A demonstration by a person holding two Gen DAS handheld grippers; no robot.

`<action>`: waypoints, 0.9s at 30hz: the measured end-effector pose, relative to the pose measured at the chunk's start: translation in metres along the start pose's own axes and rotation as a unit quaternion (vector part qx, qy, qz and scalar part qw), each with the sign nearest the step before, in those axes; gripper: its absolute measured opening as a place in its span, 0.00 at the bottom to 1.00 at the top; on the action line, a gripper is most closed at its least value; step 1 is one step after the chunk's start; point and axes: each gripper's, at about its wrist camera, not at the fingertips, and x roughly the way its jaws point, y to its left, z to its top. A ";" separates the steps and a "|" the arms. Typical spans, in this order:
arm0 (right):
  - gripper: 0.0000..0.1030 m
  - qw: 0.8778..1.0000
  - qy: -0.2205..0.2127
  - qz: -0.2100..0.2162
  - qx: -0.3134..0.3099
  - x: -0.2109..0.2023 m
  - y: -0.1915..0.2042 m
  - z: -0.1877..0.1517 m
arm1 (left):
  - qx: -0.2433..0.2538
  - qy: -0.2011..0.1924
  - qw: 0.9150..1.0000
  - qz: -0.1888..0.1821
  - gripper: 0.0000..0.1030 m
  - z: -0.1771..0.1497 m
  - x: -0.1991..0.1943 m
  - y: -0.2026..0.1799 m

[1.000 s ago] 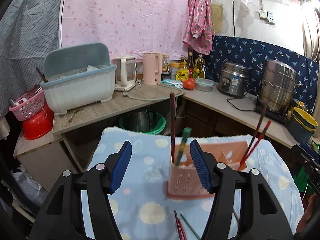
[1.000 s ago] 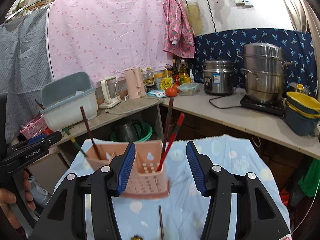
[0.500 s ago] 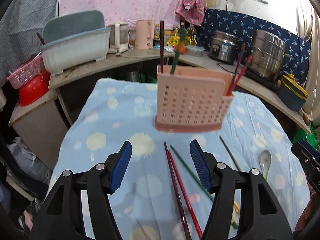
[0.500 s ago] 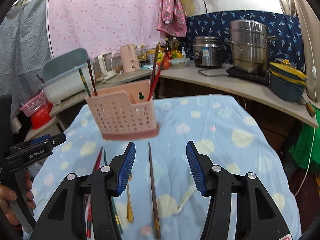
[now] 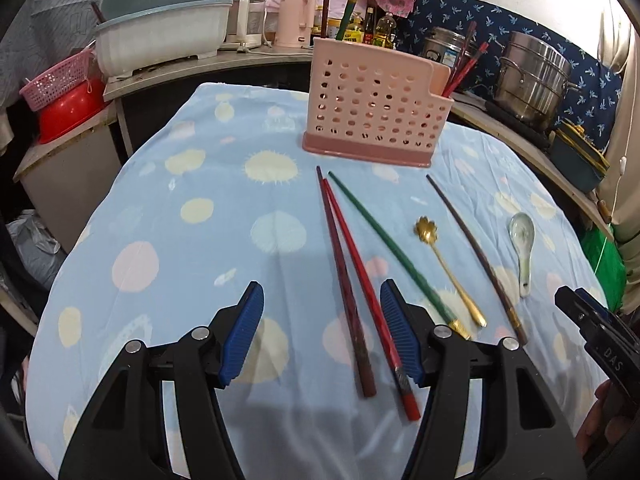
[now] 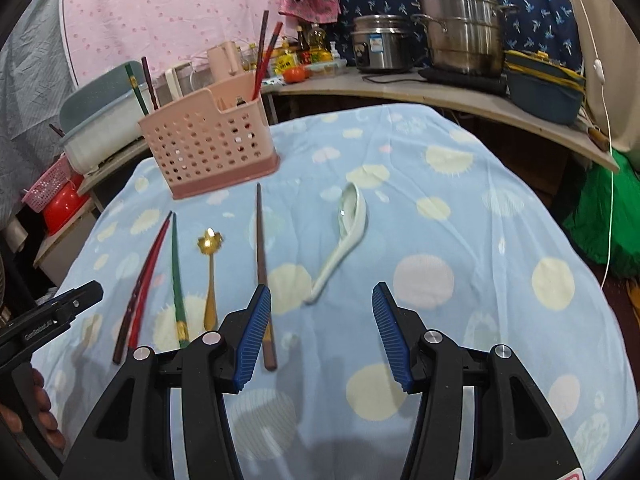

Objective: Organize utensils
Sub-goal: 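Withdraw both tools from the basket back over the table, then grasp a dark red chopstick with the left tool while the right grasps the white ceramic spoon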

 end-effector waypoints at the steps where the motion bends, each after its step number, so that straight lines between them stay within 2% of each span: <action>1: 0.50 1.000 0.004 0.000 0.001 0.002 -0.001 -0.003 | 0.001 0.002 1.000 -0.002 0.56 -0.004 -0.001 -0.001; 10: 0.50 1.000 0.015 0.005 0.019 0.004 -0.008 -0.010 | 0.007 0.026 1.000 -0.007 0.56 -0.031 0.002 -0.005; 20: 0.50 0.999 0.032 0.002 0.016 0.009 -0.006 -0.014 | 0.017 0.043 0.999 0.009 0.51 -0.031 0.013 -0.008; 22: 0.50 0.999 0.037 0.002 0.018 0.011 -0.006 -0.013 | 0.021 0.044 0.999 0.012 0.48 -0.029 0.014 -0.009; 24: 0.50 0.999 0.043 0.001 0.019 0.014 -0.006 -0.012 | 0.023 0.044 0.999 0.014 0.39 -0.029 0.016 -0.008; 26: 0.49 0.999 0.049 0.001 0.022 0.017 -0.006 -0.010 | 0.022 0.043 0.999 0.016 0.33 -0.028 0.016 -0.007; 27: 0.48 0.998 0.053 0.000 0.024 0.019 -0.006 -0.008 | 0.022 0.043 0.999 0.014 0.26 -0.028 0.016 -0.006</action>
